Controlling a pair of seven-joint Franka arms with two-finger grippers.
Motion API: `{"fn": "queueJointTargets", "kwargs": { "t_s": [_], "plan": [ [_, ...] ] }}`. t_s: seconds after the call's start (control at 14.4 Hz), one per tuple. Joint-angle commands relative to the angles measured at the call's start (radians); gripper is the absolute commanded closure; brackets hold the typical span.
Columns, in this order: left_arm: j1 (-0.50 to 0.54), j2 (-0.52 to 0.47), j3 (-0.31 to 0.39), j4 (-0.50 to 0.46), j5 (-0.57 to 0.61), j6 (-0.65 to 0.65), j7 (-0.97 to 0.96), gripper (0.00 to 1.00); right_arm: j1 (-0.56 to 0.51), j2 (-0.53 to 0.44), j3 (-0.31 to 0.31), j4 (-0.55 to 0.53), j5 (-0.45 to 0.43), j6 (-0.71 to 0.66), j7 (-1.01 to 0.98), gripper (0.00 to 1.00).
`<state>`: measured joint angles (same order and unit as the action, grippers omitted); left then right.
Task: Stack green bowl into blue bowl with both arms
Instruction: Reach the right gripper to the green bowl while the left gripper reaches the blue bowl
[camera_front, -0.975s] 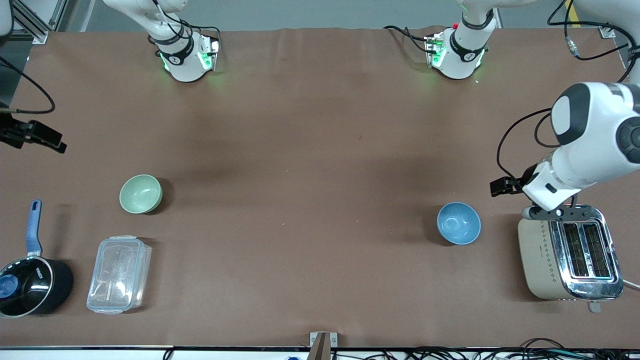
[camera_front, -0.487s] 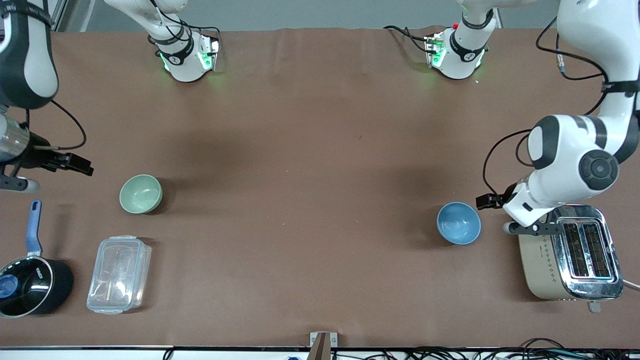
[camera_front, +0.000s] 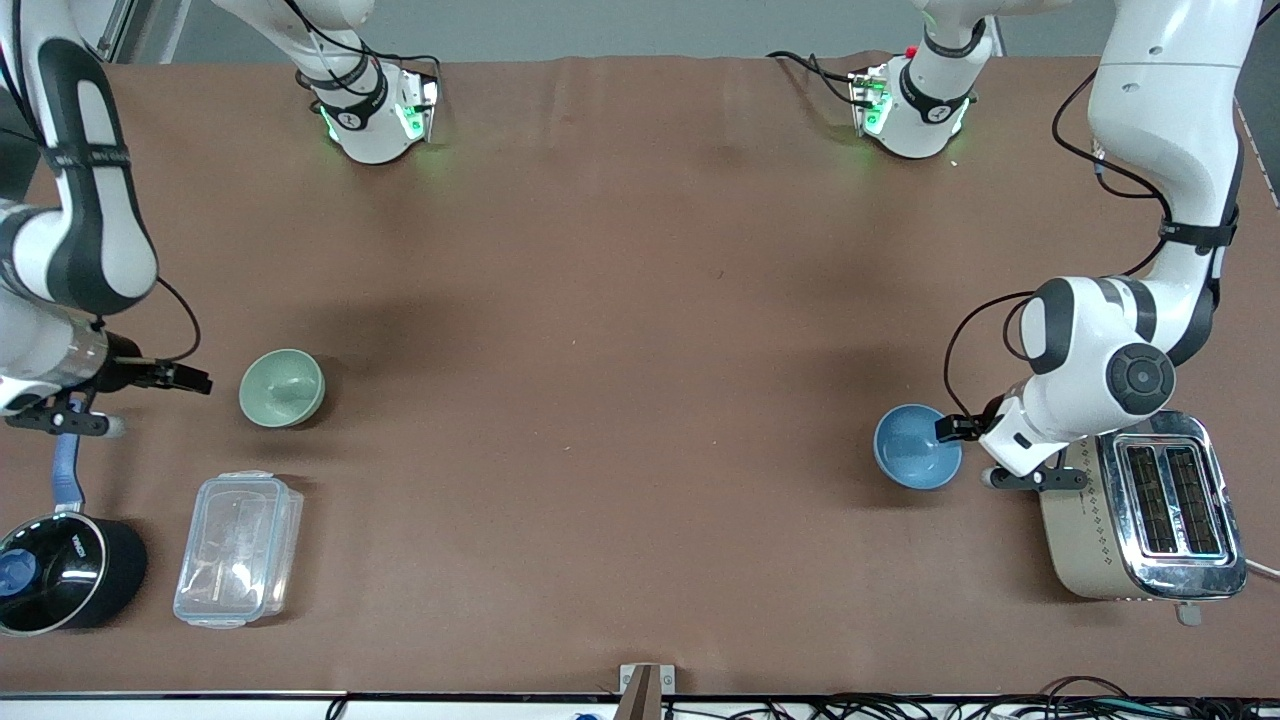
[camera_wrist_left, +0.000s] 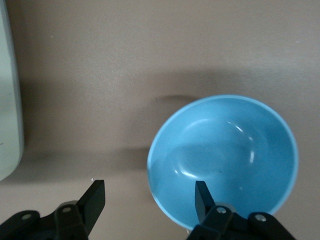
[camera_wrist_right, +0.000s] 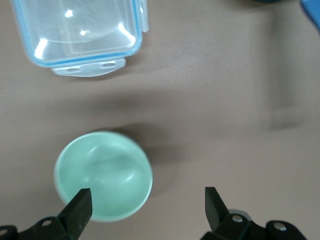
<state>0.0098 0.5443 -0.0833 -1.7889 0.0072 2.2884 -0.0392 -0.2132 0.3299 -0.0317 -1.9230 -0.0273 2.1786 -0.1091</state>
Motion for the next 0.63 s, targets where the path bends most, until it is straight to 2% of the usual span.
{"fn": "queueJointTargets", "kwargs": {
  "t_s": [0.0,0.35,0.56],
  "plan": [
    [0.001,0.023,-0.001,0.003,0.017,0.025,-0.013,0.33,-0.017,0.017,0.013,-0.102,-0.008,0.12,-0.02,0.02],
    [0.002,0.062,-0.004,0.009,0.005,0.079,-0.016,0.73,-0.009,0.081,0.018,-0.117,-0.005,0.133,-0.02,0.07],
    [0.001,0.06,-0.007,0.013,0.002,0.079,-0.016,0.96,-0.006,0.1,0.019,-0.129,-0.005,0.144,-0.02,0.17]
  ]
}}
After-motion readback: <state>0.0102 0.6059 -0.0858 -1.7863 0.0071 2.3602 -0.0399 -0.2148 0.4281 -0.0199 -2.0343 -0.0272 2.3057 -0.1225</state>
